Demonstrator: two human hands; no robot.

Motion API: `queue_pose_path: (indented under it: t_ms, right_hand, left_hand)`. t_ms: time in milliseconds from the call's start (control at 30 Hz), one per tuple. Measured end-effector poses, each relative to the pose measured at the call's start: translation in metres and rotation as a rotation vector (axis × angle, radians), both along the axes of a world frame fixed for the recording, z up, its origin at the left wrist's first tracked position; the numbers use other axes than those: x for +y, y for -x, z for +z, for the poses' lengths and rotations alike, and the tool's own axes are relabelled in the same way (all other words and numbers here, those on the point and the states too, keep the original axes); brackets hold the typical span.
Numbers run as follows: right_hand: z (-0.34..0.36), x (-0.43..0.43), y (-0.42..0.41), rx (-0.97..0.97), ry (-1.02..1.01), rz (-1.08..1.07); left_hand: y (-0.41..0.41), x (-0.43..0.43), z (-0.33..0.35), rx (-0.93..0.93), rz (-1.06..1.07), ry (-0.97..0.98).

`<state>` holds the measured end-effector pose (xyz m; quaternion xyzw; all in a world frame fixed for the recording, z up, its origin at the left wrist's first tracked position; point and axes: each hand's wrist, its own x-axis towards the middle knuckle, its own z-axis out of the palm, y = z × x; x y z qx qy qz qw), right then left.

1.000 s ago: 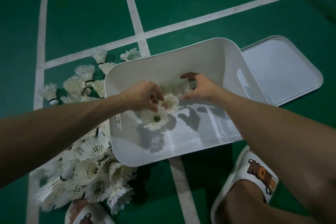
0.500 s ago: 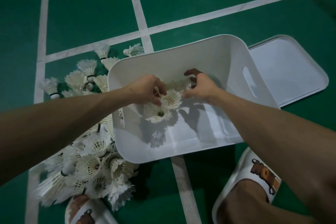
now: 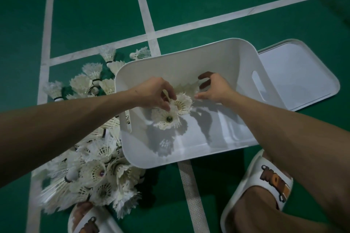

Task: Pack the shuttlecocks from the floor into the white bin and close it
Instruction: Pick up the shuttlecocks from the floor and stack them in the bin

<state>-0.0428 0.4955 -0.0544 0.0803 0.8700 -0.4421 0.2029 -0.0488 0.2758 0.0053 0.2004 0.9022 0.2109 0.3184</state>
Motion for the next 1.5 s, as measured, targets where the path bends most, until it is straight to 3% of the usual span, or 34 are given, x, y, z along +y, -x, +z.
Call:
queue_pose_path:
  t_ms: [167, 367, 767, 967, 1100, 1300, 1500]
  right_hand:
    - [0.035, 0.016, -0.01, 0.096, -0.036, 0.08]
    - [0.079, -0.001, -0.031, 0.079, -0.051, 0.442]
    - [0.083, -0.01, -0.05, 0.151, -0.223, 0.548]
    - [0.076, 0.012, -0.045, 0.151, -0.297, 0.538]
    - [0.068, 0.044, -0.04, 0.089, -0.312, 0.452]
    - [0.057, 0.043, -0.03, 0.162, -0.43, 0.379]
    - [0.043, 0.043, -0.025, 0.19, -0.415, 0.19]
  left_hand:
    - [-0.003, 0.004, 0.011, -0.007, -0.004, -0.047]
    - [-0.008, 0.023, 0.032, 0.042, -0.075, -0.083]
    - [-0.02, 0.026, 0.034, 0.058, -0.01, -0.17]
    - [-0.014, 0.031, 0.032, 0.017, -0.009, -0.19]
    - [-0.009, 0.033, 0.021, -0.039, -0.169, -0.062]
    - [-0.003, 0.04, 0.002, -0.155, -0.246, 0.061]
    - [0.008, 0.039, -0.001, -0.109, -0.273, 0.135]
